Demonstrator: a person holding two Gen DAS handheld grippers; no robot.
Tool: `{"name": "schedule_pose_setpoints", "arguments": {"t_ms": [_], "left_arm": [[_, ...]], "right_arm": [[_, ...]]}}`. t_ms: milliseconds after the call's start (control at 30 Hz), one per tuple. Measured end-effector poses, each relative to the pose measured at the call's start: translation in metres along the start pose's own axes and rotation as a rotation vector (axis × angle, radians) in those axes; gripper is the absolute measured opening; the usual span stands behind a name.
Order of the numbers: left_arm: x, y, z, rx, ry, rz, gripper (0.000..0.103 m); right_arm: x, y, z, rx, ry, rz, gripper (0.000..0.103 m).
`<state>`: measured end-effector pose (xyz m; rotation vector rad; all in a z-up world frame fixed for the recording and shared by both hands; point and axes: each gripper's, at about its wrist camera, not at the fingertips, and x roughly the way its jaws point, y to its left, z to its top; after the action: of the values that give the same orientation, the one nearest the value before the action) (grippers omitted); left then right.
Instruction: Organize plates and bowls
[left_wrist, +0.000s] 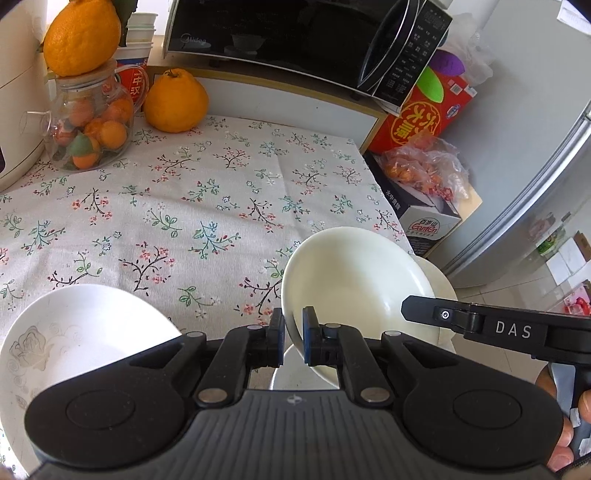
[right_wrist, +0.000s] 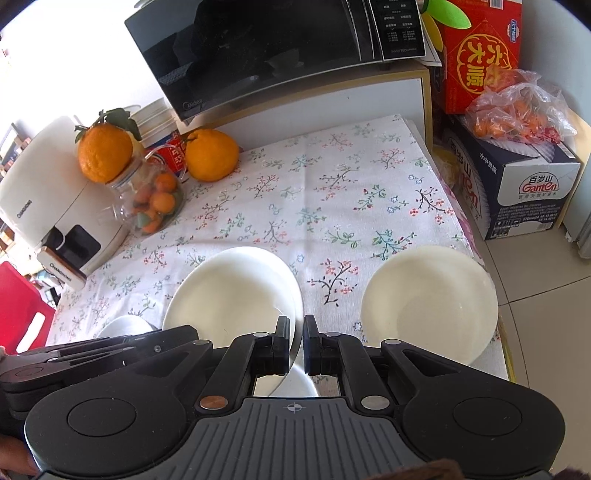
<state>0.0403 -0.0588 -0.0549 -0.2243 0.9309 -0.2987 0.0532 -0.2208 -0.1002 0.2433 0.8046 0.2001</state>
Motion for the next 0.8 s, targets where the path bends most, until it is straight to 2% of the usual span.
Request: {"name": "schedule_pose_setpoints", "arguments": {"t_ms": [267, 467, 633, 800], "left_arm": [[-0.006, -0.002, -0.016, 0.033, 0.012, 0.027, 0.009], [-0.005, -0.006, -0.028, 0.052, 0.036, 0.038, 0.010], [-0.008, -0.008, -0.032, 0.082, 0.026, 0.070, 0.010], [-0.001, -0.009, -0.035, 0.101, 0.060, 0.094, 0.012]], "right_arm": [[-0.014, 0.006, -0.023, -0.042, 0.000, 0.020, 0.008], [-0.014, 0.004, -0.027, -0.046, 0.024, 0.020, 0.008], [-0.011, 0.006, -0.033, -0.065, 0.059, 0.023, 0.009], [-0.006, 0.008, -0.034, -0.071, 0.082, 0.015, 0.011]]}}
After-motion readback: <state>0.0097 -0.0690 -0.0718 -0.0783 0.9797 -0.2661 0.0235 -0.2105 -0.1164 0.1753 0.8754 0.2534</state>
